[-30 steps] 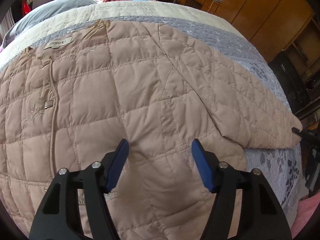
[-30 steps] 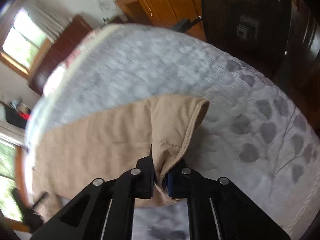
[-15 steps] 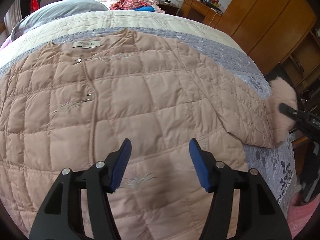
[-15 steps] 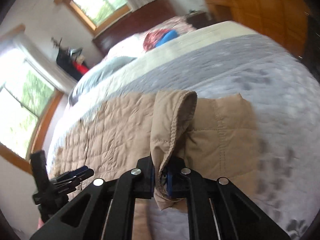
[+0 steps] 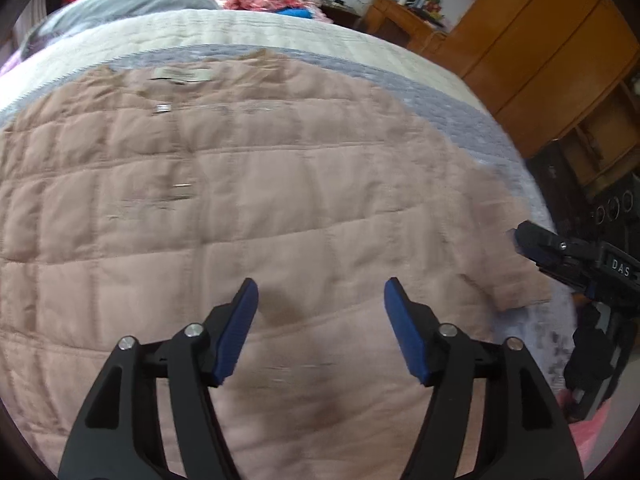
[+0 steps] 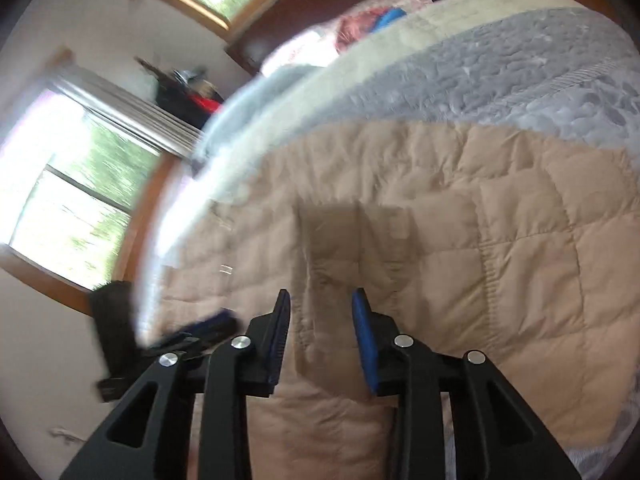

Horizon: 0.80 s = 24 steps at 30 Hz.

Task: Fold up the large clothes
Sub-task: 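Carry the sleeve across the coat body with the right tool, open, then grasp the other sleeve cuff with the left tool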

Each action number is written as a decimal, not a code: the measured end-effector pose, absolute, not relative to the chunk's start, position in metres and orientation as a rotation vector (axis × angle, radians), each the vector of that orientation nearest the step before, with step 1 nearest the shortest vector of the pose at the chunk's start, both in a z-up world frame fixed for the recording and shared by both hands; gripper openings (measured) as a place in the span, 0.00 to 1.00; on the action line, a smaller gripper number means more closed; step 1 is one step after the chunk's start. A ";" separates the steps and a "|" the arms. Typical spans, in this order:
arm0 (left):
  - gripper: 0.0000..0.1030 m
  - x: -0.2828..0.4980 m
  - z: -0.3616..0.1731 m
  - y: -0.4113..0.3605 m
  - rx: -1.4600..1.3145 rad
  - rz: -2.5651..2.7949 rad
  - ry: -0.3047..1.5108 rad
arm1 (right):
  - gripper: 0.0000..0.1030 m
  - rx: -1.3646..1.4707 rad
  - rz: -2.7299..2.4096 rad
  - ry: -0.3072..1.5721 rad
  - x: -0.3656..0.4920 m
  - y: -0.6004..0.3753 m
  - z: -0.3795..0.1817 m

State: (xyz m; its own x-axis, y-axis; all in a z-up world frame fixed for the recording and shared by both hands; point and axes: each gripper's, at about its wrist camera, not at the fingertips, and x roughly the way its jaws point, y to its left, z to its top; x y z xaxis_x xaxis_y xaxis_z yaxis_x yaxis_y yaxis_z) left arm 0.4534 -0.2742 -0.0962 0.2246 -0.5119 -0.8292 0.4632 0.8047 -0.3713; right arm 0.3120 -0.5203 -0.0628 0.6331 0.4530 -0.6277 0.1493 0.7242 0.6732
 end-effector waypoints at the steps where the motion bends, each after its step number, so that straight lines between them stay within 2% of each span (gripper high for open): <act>1: 0.64 0.450 -0.093 -0.282 -0.061 -0.703 1.170 | 0.32 0.750 0.153 0.873 0.303 -0.528 -0.056; 5: 0.65 0.435 -0.083 -0.314 -0.053 -0.803 1.175 | 0.32 0.646 -0.139 0.863 0.274 -0.554 -0.044; 7: 0.65 0.431 -0.082 -0.332 -0.073 -0.845 1.195 | 0.32 0.690 -0.180 0.813 0.255 -0.570 -0.049; 11: 0.63 0.429 -0.088 -0.366 -0.059 -0.860 1.231 | 0.32 0.724 -0.244 0.838 0.246 -0.589 -0.060; 13: 0.54 0.429 -0.096 -0.382 -0.053 -0.867 1.269 | 0.32 0.732 -0.244 0.835 0.242 -0.595 -0.062; 14: 0.37 0.429 -0.100 -0.387 -0.052 -0.864 1.277 | 0.32 0.726 -0.254 0.834 0.240 -0.596 -0.062; 15: 0.27 0.430 -0.104 -0.391 -0.047 -0.852 1.282 | 0.32 0.714 -0.272 0.833 0.238 -0.597 -0.061; 16: 0.25 0.430 -0.107 -0.392 -0.049 -0.836 1.286 | 0.32 0.704 -0.286 0.831 0.236 -0.598 -0.059; 18: 0.06 0.433 -0.110 -0.386 -0.096 -0.817 1.291 | 0.32 0.706 -0.279 0.822 0.236 -0.603 -0.060; 20: 0.04 0.436 -0.106 -0.373 -0.141 -0.827 1.291 | 0.32 0.716 -0.260 0.805 0.234 -0.604 -0.056; 24: 0.04 0.432 -0.076 -0.329 -0.124 -0.781 1.169 | 0.32 0.705 -0.249 0.783 0.235 -0.600 -0.051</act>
State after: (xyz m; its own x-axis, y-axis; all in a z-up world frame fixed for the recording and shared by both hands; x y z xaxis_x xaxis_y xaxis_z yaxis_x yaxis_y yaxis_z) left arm 0.4322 -0.3289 -0.0758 0.1657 -0.6076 -0.7768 0.4850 0.7360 -0.4723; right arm 0.2348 -0.6000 -0.0506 0.6944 0.0470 -0.7180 0.4527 0.7471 0.4867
